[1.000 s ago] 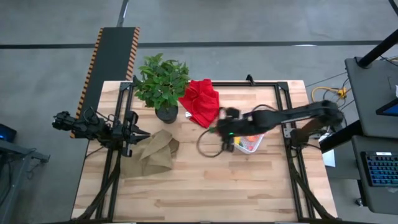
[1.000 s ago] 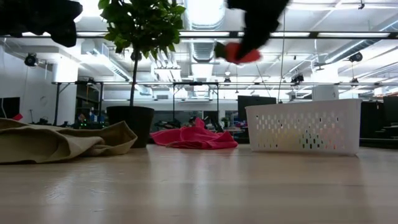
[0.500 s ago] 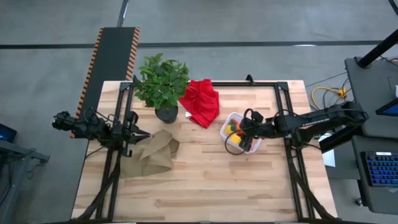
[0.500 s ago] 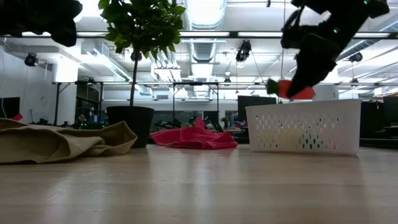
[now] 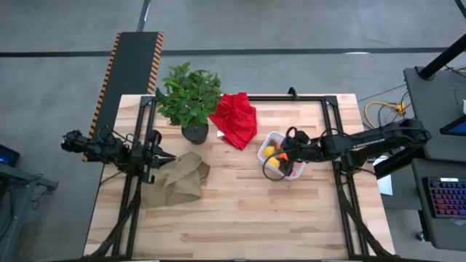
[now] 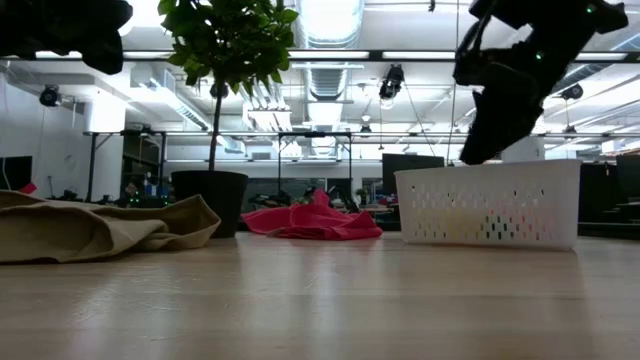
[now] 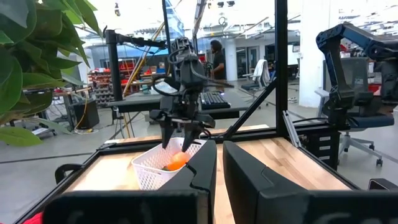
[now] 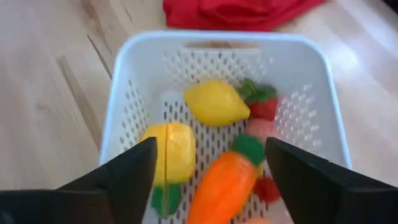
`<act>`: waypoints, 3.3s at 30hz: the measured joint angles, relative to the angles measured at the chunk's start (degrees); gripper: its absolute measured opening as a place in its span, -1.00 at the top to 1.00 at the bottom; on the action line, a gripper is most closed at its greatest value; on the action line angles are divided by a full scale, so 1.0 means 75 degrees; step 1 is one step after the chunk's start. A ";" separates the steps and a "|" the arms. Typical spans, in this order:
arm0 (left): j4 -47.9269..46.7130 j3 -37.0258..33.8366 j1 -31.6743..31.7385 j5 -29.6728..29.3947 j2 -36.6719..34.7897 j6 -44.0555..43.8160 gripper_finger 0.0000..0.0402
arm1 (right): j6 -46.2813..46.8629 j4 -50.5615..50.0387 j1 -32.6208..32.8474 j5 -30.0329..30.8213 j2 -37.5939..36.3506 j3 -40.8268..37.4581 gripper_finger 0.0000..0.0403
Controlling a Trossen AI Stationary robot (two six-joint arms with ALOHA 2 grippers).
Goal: Pick and placing Produce into tupperware
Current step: Return to Home Position
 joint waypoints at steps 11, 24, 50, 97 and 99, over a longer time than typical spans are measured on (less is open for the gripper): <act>0.0000 0.0000 0.0000 0.0000 -0.0001 0.0000 0.93 | -0.2670 0.4137 0.0796 -0.1007 -0.0180 0.0698 -0.43; -0.0009 0.0000 0.0000 0.0000 0.0038 -0.0050 0.93 | -0.3235 0.2637 0.2392 -0.1360 -0.1851 0.0606 0.59; -0.0023 0.0000 0.0000 -0.0122 0.0106 0.0013 0.93 | -0.4858 0.4307 -0.0397 -0.2262 -0.6305 -0.3388 0.96; 0.1308 -0.1043 0.0794 0.0160 -0.0039 0.0353 0.93 | -0.3713 0.3864 -0.0399 -0.1775 -0.8284 -0.5024 0.96; 0.1305 -0.1067 0.1004 0.0227 0.0011 0.0350 0.93 | -0.3716 0.3867 -0.0398 -0.1740 -0.8285 -0.5024 0.96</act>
